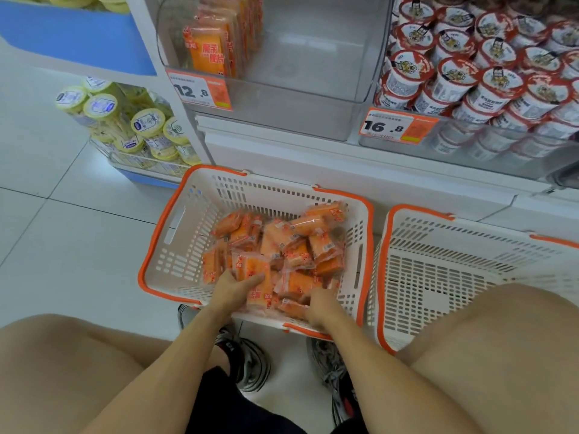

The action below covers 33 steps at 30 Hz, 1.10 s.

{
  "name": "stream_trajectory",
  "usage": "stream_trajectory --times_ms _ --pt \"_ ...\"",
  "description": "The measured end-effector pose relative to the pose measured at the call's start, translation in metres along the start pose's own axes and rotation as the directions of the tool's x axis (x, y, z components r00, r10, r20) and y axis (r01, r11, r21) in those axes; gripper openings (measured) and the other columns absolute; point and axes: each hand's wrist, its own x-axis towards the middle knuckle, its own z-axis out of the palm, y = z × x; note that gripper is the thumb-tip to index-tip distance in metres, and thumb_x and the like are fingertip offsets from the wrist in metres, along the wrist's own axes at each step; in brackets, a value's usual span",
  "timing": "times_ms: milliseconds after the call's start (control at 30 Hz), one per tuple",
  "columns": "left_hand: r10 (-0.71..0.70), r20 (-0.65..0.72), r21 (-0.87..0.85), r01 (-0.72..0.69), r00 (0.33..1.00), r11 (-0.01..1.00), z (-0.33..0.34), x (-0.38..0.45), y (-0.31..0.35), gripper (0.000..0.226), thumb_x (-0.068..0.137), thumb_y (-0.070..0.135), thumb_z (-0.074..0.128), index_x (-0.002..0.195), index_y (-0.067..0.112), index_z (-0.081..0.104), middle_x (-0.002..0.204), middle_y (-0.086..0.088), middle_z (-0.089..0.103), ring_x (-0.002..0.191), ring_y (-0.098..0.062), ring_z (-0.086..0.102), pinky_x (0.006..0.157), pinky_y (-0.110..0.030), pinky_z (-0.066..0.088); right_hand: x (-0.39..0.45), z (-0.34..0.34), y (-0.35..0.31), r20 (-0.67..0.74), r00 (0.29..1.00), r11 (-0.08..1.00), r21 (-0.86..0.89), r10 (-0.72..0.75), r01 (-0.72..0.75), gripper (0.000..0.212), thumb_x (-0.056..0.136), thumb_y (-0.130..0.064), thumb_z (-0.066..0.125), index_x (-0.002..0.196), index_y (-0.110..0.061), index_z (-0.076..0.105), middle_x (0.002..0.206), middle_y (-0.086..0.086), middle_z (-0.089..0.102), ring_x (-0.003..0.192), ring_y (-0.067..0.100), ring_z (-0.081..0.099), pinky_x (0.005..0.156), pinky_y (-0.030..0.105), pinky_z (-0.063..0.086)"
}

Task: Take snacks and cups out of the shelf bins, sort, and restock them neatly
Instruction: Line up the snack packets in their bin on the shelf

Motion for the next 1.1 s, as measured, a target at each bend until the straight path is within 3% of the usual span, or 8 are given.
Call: stream_trajectory --times_ms 133,233,333,467,600,733,833,1100 --pt "0.048 -0.032 -0.013 -0.048 0.998 0.999 0.004 -0.001 0.008 0.038 0.078 0.031 0.083 0.106 0.017 0.062 0.097 -0.005 0.076 0.085 -0.021 0.075 0.082 -0.047 0.060 -0.021 -0.024 -0.020 -0.175 0.983 0.947 0.303 -0.051 0.103 0.038 0.097 -0.049 0.056 0.117 -0.019 0.068 0.114 -0.005 0.068 0.102 0.016 0.062 0.099 0.042 0.051" --pt "0.085 -0.068 -0.126 -0.093 0.994 0.988 0.011 -0.008 0.024 0.033 0.078 0.025 0.083 0.106 0.019 0.065 0.096 -0.004 0.076 0.086 -0.021 0.075 0.078 -0.044 0.062 -0.040 -0.032 -0.033 -0.344 0.939 0.754 0.610 -0.024 0.243 0.059 0.091 -0.070 0.047 0.132 -0.028 0.054 0.112 -0.018 0.060 0.102 0.003 0.061 0.098 0.038 0.053" --pt "0.104 0.019 -0.254 -0.095 0.994 0.963 0.025 -0.018 0.044 0.041 0.077 0.025 0.082 0.112 0.009 0.066 0.099 -0.011 0.076 0.087 -0.027 0.075 0.077 -0.045 0.061 -0.049 -0.033 -0.035 -0.339 0.940 0.557 0.776 -0.024 0.294 0.075 0.072 -0.091 0.048 0.135 -0.049 0.046 0.125 -0.017 0.063 0.116 0.009 0.063 0.100 0.050 0.053" --pt "0.197 0.103 -0.376 -0.145 0.975 0.915 0.036 -0.036 0.066 0.044 0.077 0.023 0.081 0.115 0.006 0.066 0.106 -0.019 0.074 0.096 -0.039 0.072 0.090 -0.060 0.054 -0.069 -0.049 -0.039 -0.367 0.927 0.484 0.799 -0.078 0.357 0.034 0.092 -0.058 0.053 0.125 -0.049 0.058 0.116 -0.020 0.068 0.114 0.009 0.064 0.102 0.047 0.051" --pt "0.293 0.164 -0.419 -0.202 0.942 0.885 0.039 -0.055 0.083 0.043 0.083 0.024 0.076 0.121 0.009 0.064 0.114 -0.019 0.071 0.103 -0.040 0.069 0.093 -0.061 0.052 -0.086 -0.061 -0.036 -0.320 0.941 0.425 0.841 -0.108 0.334 0.050 0.087 -0.044 0.075 0.130 -0.039 0.050 0.123 -0.011 0.067 0.110 0.011 0.067 0.094 0.041 0.058" --pt "0.291 0.229 -0.439 -0.169 0.929 0.882 0.034 -0.072 0.097 0.042 0.092 0.033 0.063 0.128 0.012 0.061 0.119 -0.015 0.071 0.108 -0.036 0.069 0.098 -0.058 0.050 -0.103 -0.082 -0.026 -0.360 0.927 0.512 0.780 -0.104 0.360 0.063 0.075 -0.037 0.088 0.128 -0.029 0.055 0.116 -0.007 0.071 0.103 0.014 0.071 0.086 0.047 0.061" --pt "0.319 0.284 -0.409 -0.187 0.904 0.893 0.028 -0.083 0.103 0.042 0.098 0.036 0.053 0.131 0.012 0.059 0.120 -0.014 0.070 0.110 -0.034 0.068 0.096 -0.054 0.053 -0.118 -0.103 -0.023 -0.395 0.907 0.602 0.692 -0.145 0.397 0.060 0.076 -0.038 0.087 0.125 -0.030 0.054 0.115 -0.011 0.069 0.101 0.008 0.070 0.081 0.034 0.061" --pt "0.367 0.349 -0.394 -0.220 0.863 0.892 0.029 -0.098 0.101 0.048 0.094 0.036 0.064 0.136 0.014 0.053 0.125 -0.013 0.068 0.116 -0.033 0.065 0.094 -0.050 0.054 -0.136 -0.108 -0.031 -0.247 0.925 0.684 0.624 -0.288 0.379 0.035 0.095 -0.049 0.062 0.129 -0.049 0.051 0.125 -0.016 0.064 0.113 0.007 0.064 0.101 0.040 0.053"
